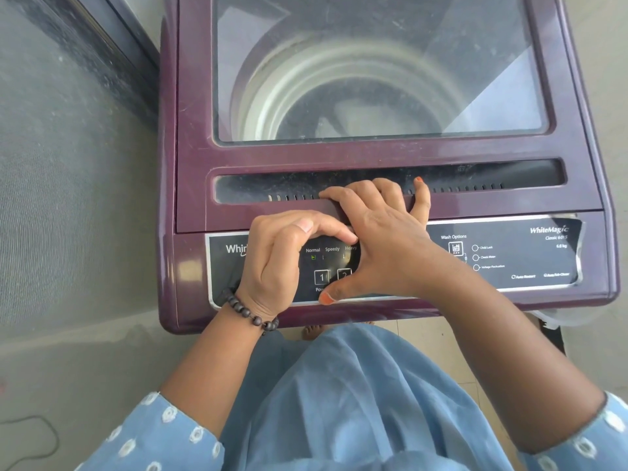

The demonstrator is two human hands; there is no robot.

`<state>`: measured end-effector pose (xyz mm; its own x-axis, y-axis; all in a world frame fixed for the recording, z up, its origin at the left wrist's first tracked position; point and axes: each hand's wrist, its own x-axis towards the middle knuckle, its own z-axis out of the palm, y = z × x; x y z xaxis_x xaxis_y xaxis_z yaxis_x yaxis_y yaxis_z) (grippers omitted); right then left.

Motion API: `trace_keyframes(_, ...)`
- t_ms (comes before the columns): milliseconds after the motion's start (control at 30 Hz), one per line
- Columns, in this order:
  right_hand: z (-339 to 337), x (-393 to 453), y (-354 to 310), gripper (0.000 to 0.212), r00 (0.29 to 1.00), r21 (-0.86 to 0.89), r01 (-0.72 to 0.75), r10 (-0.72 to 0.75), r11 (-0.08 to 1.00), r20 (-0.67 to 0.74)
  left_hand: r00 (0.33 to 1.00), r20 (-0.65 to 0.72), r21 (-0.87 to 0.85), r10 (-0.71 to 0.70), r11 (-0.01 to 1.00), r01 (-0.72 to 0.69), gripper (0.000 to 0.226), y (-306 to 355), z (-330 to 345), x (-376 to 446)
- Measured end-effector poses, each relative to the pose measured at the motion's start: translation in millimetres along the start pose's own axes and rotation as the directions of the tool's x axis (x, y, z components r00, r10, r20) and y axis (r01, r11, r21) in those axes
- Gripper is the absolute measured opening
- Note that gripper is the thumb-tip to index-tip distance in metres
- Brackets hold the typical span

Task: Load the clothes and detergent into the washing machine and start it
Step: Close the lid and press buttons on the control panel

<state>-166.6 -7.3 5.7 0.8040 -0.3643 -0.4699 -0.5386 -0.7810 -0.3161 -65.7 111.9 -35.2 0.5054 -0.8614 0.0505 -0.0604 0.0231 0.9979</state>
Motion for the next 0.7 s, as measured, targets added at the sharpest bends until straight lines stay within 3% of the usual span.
trace_keyframes(700,-1.5,3.8,6.7,0.123,1.0,0.028,-0.003,0.004,1.0,-0.028,1.0,-0.016,0.019,0.027,0.999,-0.027,0.047,-2.4,5.3,7.6)
